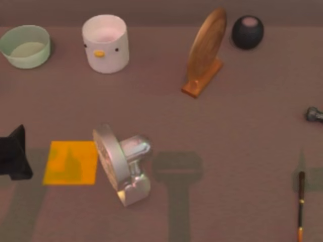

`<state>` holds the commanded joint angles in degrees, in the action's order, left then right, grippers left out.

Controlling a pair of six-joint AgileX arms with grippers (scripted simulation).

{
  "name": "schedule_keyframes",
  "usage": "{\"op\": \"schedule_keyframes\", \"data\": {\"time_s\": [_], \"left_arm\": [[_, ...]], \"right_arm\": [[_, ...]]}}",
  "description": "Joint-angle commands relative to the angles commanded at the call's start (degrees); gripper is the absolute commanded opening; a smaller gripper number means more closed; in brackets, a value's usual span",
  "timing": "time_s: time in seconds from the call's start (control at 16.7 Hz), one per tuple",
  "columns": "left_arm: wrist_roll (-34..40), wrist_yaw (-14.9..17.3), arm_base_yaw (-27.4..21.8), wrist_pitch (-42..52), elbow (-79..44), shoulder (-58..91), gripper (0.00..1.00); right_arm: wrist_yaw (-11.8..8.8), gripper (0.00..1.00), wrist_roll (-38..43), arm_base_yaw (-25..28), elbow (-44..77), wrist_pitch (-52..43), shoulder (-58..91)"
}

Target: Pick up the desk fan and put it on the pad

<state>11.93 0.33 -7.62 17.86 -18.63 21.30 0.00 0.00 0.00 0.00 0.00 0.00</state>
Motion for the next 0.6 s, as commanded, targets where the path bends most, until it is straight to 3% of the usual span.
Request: {"op": "schedule_keyframes", "data": {"time_s": [0.6], "left_arm": [[29.75,-0.13,-16.01,37.85,-47.2,54.76,1.0]], "right_arm": [[0.0,1.0,0.0,0.0,0.0,0.0,0.0]]}}
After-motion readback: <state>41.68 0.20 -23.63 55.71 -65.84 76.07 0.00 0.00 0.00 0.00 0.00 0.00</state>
